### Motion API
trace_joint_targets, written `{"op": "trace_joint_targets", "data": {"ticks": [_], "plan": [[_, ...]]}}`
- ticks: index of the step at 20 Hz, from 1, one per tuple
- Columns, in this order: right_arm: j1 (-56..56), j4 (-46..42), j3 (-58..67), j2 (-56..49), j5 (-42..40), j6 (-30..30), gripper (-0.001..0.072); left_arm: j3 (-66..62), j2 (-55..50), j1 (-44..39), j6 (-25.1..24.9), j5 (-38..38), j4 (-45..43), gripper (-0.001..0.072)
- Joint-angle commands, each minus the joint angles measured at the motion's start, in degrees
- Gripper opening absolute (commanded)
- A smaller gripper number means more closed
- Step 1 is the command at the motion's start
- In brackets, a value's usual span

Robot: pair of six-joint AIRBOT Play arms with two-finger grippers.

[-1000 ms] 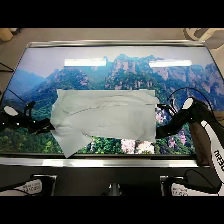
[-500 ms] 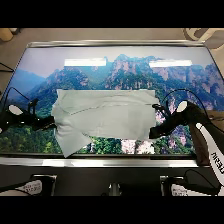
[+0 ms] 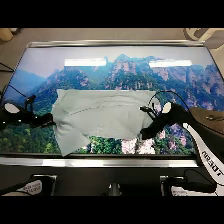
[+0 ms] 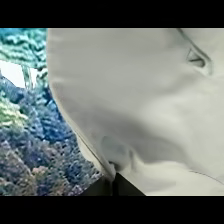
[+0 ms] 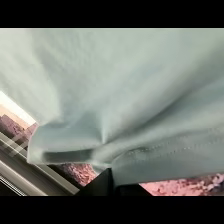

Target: Fold the shirts.

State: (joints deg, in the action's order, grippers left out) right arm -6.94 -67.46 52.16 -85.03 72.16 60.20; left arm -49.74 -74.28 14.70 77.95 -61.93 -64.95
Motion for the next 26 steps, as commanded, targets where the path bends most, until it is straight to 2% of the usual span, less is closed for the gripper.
{"op": "trace_joint_targets", "data": {"ticks": [1, 5, 6, 7, 9, 11, 12, 14, 19, 21, 23, 26], "plan": [[0.2, -4.2, 5.8, 4.3, 0.8, -1.0, 0.0016, -6.1, 4.3, 0.0, -1.6, -2.6, 0.0, 0.0023], [3.5, -12.5, 25.6, 17.8, 0.1, -2.0, 0.0016, -26.1, 15.6, 0.0, 0.5, -2.6, 0.1, 0.0022], [4.4, -14.5, 31.6, 21.6, -1.7, -2.0, 0.0017, -33.6, 19.0, 0.0, 2.6, -2.6, 1.0, 0.0024], [5.3, -16.9, 38.0, 25.9, -5.3, -2.0, 0.0017, -41.0, 22.1, -0.1, 2.3, -1.7, 1.6, 0.0024], [5.5, -22.0, 47.7, 33.9, -13.9, -1.9, 0.0017, -54.2, 27.3, -0.1, 1.9, 4.2, 0.7, 0.0023], [5.5, -23.4, 52.5, 40.4, -17.9, 2.7, 0.0016, -61.7, 31.7, -0.1, 5.0, 9.1, 0.4, 0.0023], [5.5, -23.3, 53.0, 42.9, -18.1, 3.2, 0.0016, -63.2, 33.6, -0.1, 7.0, 9.8, 0.5, 0.0023], [5.5, -23.3, 53.0, 46.0, -15.5, 1.9, 0.0017, -63.5, 36.7, -0.1, 10.3, 9.9, 0.5, 0.0024], [5.5, -23.7, 53.0, 44.8, -7.7, 1.0, 0.0017, -63.4, 36.1, -0.1, 10.6, 8.5, 0.5, 0.0024], [5.5, -25.9, 53.0, 42.1, -2.1, 1.0, 0.0017, -63.4, 33.8, -0.1, 10.6, 3.3, 0.4, 0.0024], [5.5, -27.7, 52.9, 36.6, 7.0, 1.0, 0.0018, -63.4, 29.7, -0.1, 10.6, -4.5, 0.2, 0.0023], [5.4, -24.1, 51.0, 24.4, 17.9, 0.5, 0.0018, -59.4, 20.5, -1.0, 7.7, -12.4, 0.5, 0.0023]]}}
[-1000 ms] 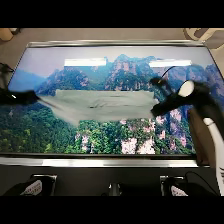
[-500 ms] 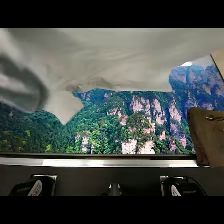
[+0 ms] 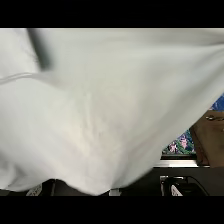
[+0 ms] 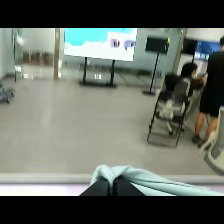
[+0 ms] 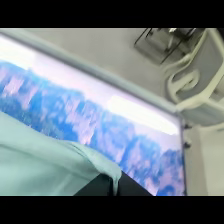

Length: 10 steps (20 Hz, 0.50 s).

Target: Fold the shirts.

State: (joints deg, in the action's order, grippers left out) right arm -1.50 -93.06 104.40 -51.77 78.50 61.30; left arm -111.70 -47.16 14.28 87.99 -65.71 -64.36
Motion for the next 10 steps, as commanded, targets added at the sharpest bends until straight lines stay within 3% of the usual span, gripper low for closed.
{"op": "trace_joint_targets", "data": {"ticks": [1, 4, 6, 10], "plan": [[-0.1, 2.9, -3.4, -12.9, 11.9, -1.2, 0.0018, 6.0, -9.5, -1.2, -3.4, -9.8, -0.1, 0.0023], [-0.1, 5.4, -11.2, -25.1, 5.9, -1.0, 0.0019, 21.5, -17.9, -4.1, -4.5, -8.1, -0.2, 0.0023], [-0.1, 5.6, -12.9, -33.5, 1.3, 0.5, 0.0019, 31.4, -23.6, -6.1, -5.4, -1.6, -0.2, 0.0023], [-0.1, 6.0, -12.9, -43.0, -9.9, 0.8, 0.0019, 36.3, -36.7, -8.1, -5.7, 8.5, 0.6, 0.0024]]}}
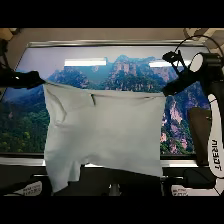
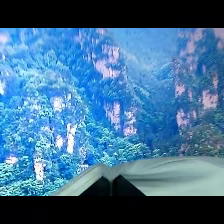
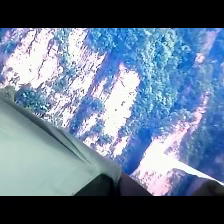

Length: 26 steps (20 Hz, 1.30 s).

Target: Fold the shirts.

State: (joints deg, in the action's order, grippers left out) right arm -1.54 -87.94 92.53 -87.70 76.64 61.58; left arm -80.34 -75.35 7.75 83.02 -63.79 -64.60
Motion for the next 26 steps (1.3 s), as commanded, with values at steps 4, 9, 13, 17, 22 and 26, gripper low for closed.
{"op": "trace_joint_targets", "data": {"ticks": [4, 9, 13, 17, 22, 26], "plan": [[0.0, 0.2, -0.9, -7.7, -27.0, 0.6, 0.0019, 3.9, -13.9, -2.1, -0.7, 19.3, 1.5, 0.0024], [0.0, 0.3, -0.9, -8.6, -38.1, 5.5, 0.0018, -4.0, -18.1, -2.0, -0.7, 27.4, 1.4, 0.0024], [0.0, 0.2, -0.9, -7.6, -18.8, 3.7, 0.0019, -7.5, -19.0, -1.3, -0.8, 10.0, -0.3, 0.0023], [0.0, 0.2, -1.8, -5.2, 2.8, -2.2, 0.002, -6.2, -15.8, -1.2, -1.8, -11.6, -10.8, 0.0023], [0.0, 4.5, -10.4, -8.1, 1.2, -2.9, 0.002, 6.2, -15.4, -1.2, -1.4, -13.6, -12.0, 0.0023], [0.0, 8.3, -9.7, -7.5, 0.4, -2.1, 0.0446, 4.2, -15.4, -0.8, 0.0, -15.4, -11.9, 0.0448]]}}
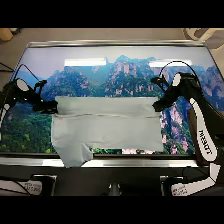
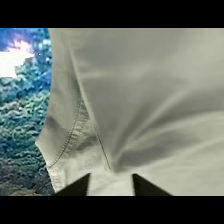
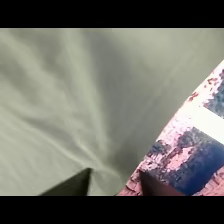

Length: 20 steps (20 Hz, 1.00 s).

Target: Fold the shirts.

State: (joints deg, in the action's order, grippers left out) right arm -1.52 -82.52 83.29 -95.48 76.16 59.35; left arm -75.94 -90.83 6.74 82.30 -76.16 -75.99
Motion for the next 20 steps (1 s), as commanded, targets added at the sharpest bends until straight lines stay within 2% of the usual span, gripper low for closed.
{"op": "trace_joint_targets", "data": {"ticks": [1, 3, 5, 6, 7, 10, 12, 15, 20], "plan": [[0.0, 1.6, 0.3, 1.4, 3.1, 0.1, 0.0503, -2.1, 0.4, 0.9, 0.6, -5.4, -0.6, 0.0555], [2.2, 0.3, 0.7, 4.0, 9.3, -1.4, 0.0554, -4.1, 2.4, 3.3, 0.6, -9.5, -0.6, 0.0542], [7.0, 1.6, -1.0, 5.8, 16.8, -1.8, 0.0551, -0.3, 6.9, 6.5, 0.7, -11.5, -0.5, 0.054], [9.2, 1.0, -3.8, 7.1, 17.4, -2.5, 0.0548, 5.6, 10.8, 7.8, 0.7, -10.6, -0.1, 0.05], [11.0, 0.6, -8.0, 9.3, 16.1, -2.6, 0.0527, 13.3, 15.4, 8.7, 0.6, -8.0, 1.2, 0.046], [12.0, 1.2, -21.3, 16.3, 10.0, -3.3, 0.0527, 37.4, 29.2, 9.4, 0.3, -1.4, 2.9, 0.0467], [12.0, 1.9, -26.9, 19.4, 7.9, -4.4, 0.0528, 45.9, 35.7, 9.4, -1.6, 0.0, 5.8, 0.0474], [12.0, 1.8, -28.5, 20.5, 7.9, -4.6, 0.0529, 51.8, 40.1, 9.1, -1.4, 1.7, 8.5, 0.0474], [12.0, 2.0, -29.4, 20.5, 7.8, -4.6, 0.0533, 51.9, 38.4, 7.1, -0.7, 5.5, 11.5, 0.0473]]}}
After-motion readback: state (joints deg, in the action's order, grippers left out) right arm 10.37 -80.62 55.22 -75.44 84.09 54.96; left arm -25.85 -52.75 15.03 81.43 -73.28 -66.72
